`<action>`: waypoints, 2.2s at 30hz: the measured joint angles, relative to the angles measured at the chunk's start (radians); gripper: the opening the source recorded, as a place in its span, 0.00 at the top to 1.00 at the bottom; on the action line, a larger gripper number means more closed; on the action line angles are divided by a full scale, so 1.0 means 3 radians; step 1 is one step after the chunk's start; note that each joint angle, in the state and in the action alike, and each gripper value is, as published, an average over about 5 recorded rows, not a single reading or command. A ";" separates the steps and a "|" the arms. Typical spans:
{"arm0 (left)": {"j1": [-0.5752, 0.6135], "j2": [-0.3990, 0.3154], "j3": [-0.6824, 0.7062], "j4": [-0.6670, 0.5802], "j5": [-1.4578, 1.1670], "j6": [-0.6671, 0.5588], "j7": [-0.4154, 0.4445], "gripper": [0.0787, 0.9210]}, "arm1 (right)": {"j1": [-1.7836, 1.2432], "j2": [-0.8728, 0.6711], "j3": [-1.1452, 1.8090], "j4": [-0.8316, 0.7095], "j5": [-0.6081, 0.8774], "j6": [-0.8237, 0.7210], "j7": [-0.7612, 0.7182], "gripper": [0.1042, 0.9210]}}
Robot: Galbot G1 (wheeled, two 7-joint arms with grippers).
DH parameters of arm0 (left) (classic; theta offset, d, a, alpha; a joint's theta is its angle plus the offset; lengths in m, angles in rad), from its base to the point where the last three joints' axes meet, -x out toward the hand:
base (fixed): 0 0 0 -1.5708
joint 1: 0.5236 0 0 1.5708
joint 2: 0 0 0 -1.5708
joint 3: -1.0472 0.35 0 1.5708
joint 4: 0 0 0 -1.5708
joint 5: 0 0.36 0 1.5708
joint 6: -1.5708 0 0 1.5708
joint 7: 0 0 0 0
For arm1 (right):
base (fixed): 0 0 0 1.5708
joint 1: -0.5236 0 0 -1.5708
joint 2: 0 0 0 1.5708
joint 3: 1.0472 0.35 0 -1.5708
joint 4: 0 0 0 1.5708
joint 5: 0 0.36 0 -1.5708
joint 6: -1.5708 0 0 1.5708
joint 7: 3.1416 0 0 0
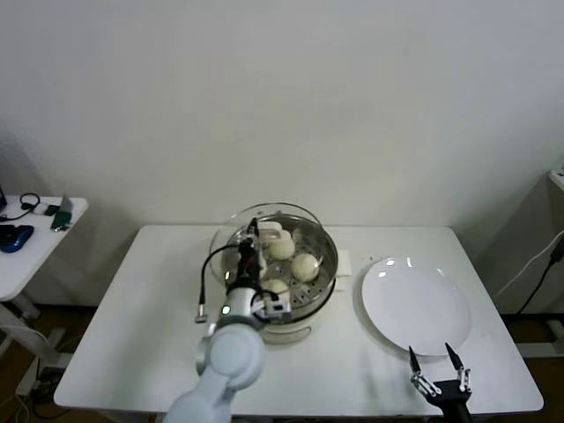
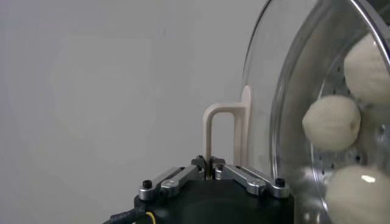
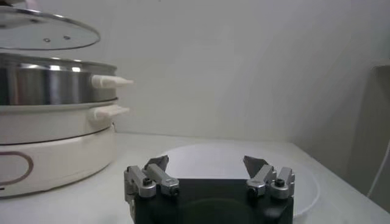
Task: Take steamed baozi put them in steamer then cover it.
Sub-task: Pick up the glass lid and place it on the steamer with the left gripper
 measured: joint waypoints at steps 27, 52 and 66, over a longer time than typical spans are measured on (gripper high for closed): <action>0.0068 -0.0374 0.0120 0.0346 0.0613 -0.0056 0.0005 0.93 | 0.0055 0.0022 -0.0002 -0.0108 0.0005 0.0023 0.0005 0.12; 0.0125 -0.0426 0.0063 0.0498 0.0651 -0.0059 -0.0162 0.93 | 0.0031 0.0057 -0.0001 -0.0061 -0.0019 0.0037 0.0001 0.12; 0.0144 -0.0428 0.0072 0.0513 0.0599 -0.0062 -0.0217 0.87 | 0.0022 0.0061 -0.0006 -0.0052 -0.0017 0.0050 -0.0004 0.12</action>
